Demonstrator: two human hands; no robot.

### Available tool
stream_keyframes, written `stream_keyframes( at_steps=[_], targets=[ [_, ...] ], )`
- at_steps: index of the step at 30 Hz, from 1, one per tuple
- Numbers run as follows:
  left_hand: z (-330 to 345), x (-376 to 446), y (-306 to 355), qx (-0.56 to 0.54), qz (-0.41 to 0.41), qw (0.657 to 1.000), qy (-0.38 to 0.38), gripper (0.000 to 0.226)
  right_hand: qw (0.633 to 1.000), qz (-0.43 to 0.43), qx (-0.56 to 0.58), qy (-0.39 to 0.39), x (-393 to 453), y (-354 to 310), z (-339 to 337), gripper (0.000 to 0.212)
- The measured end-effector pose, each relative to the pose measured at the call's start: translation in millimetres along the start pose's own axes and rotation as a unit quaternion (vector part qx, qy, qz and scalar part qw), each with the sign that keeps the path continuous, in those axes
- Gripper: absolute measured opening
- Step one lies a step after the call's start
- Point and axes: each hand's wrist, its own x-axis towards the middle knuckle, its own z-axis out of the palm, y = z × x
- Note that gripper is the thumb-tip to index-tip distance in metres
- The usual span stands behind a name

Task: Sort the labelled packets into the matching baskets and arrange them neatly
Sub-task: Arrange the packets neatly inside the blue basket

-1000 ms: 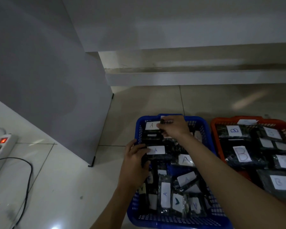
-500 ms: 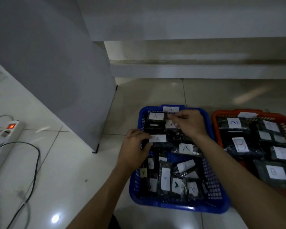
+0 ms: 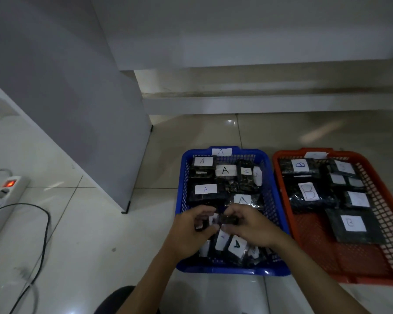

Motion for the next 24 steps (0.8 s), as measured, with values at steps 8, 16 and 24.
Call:
stream_keyframes(
  at_steps=[8, 16, 24],
  targets=[
    [33.4, 7.9, 0.5, 0.098, 0.107, 0.988, 0.051, 0.062, 0.913, 0.092, 0.354, 0.18, -22.6, 1.8, -12.1, 0.019],
    [34.0, 40.2, 7.5, 0.096, 0.125, 0.985, 0.068, 0.054, 0.895, 0.06, 0.365, 0.248, -21.9, 1.1, -22.1, 0.043],
    [46.0, 76.8, 11.8, 0.178, 0.152, 0.972, 0.012, 0.047, 0.934, -0.029, -0.167, 0.315, -16.4, 13.9, -35.6, 0.044]
  ],
)
